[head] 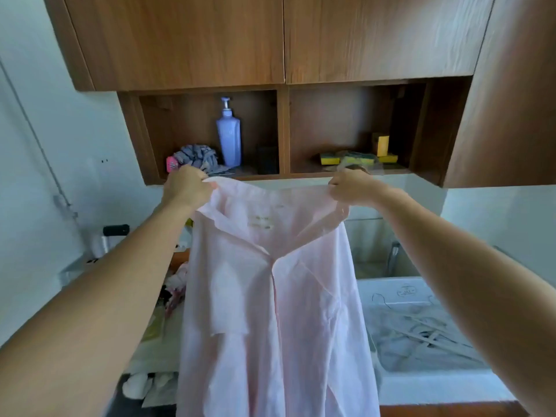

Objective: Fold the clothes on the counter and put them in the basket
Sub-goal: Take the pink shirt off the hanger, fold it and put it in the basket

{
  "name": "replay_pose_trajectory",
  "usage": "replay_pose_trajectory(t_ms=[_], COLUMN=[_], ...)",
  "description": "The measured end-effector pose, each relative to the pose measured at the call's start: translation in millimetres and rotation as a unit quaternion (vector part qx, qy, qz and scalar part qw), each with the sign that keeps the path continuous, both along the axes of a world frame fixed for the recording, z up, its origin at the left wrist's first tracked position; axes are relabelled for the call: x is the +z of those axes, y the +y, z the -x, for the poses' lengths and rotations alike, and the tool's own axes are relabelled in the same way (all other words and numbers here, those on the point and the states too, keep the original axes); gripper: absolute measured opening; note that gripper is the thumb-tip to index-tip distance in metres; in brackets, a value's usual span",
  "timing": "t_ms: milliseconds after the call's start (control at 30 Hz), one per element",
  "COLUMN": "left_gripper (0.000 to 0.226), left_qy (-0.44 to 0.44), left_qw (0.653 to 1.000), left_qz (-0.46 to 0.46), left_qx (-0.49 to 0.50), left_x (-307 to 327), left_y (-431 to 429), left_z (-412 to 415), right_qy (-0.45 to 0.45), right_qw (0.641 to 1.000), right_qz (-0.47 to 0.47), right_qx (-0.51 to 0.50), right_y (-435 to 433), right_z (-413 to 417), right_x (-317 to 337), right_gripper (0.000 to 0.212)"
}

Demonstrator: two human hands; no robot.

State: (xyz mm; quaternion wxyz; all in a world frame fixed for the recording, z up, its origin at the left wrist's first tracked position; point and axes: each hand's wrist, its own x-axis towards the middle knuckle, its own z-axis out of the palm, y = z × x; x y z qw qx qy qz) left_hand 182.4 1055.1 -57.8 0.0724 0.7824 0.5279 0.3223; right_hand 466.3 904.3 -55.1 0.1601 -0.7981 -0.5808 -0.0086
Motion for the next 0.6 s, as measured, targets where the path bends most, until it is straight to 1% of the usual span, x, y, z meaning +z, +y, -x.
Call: replay_pose_trajectory(t_ms=[67, 133, 200, 233, 300, 367, 433, 500, 600], left_gripper=[0.023, 0.021, 0.019, 0.018, 0.016, 0.016, 0.020, 0.026, 0.032], left_qy=[0.010, 0.005, 0.012, 0.020, 0.020, 0.001, -0.040, -0.072, -0.063], left_qw=[1.000, 0.999, 0.998, 0.997, 0.993, 0.985, 0.972, 0.964, 0.959], left_qz=[0.024, 0.035, 0.057, 0.068, 0.105, 0.163, 0.216, 0.249, 0.270], left_qx=[-0.004, 0.000, 0.016, 0.023, 0.038, 0.059, 0.079, 0.068, 0.058], left_x=[-14, -27, -41, -49, -66, -83, -102, -121, -152], left_y=[30, 58, 81, 89, 103, 115, 132, 148, 171], left_z=[-21, -41, -60, -68, -82, -91, -99, -104, -110], right_qy=[-0.005, -0.018, -0.011, 0.009, 0.074, 0.163, 0.250, 0.338, 0.466], right_qw=[0.999, 0.997, 0.996, 0.995, 0.992, 0.981, 0.963, 0.937, 0.882], right_qz=[0.036, 0.060, 0.081, 0.086, 0.096, 0.106, 0.103, 0.087, 0.065], right_qx=[0.010, 0.032, 0.037, 0.042, 0.043, 0.025, 0.007, 0.005, 0.006], right_y=[33, 59, 84, 94, 117, 135, 155, 167, 188], right_z=[-22, -44, -66, -75, -93, -103, -110, -113, -120], right_x=[-23, -38, -50, -57, -75, -96, -118, -135, -157], right_gripper=[0.026, 0.021, 0.011, 0.012, 0.021, 0.016, 0.011, 0.019, 0.017])
